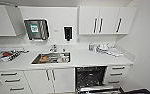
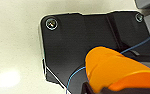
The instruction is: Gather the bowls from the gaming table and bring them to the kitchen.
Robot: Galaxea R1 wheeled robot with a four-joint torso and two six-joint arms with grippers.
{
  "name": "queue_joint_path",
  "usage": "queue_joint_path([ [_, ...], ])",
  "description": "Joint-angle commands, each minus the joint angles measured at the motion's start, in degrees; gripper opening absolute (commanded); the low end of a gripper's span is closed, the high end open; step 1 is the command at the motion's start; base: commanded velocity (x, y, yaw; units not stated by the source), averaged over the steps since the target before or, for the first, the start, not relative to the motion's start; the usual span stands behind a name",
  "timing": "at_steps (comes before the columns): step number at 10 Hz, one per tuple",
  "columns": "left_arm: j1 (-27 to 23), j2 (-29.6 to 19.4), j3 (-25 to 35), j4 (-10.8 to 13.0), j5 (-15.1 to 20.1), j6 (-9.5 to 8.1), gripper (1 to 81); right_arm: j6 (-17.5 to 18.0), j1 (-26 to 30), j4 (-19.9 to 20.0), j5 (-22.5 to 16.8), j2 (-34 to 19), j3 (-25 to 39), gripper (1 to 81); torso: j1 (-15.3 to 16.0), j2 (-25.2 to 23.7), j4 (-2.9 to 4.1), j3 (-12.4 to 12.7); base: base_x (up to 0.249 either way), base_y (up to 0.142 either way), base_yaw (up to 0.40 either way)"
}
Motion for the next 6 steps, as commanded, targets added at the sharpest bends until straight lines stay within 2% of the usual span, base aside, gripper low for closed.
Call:
queue_joint_path([
  [1, -0.88, -0.53, -0.13, 0.46, 3.26, 0.32, 1.0, -0.32, 0.65, -1.03, -2.84, 0.07, 0.3, 1.0, 0.0, 0.0, 0.0, 0.0, 0.132, 0.0, 0.0],
  [6, -0.88, -0.53, -0.13, 0.46, 3.34, 0.32, 1.0, -0.32, 0.47, -0.94, -2.84, 0.07, 0.29, 1.0, -0.13, -0.09, 0.0, 0.02, 0.132, 0.0, 0.0],
])
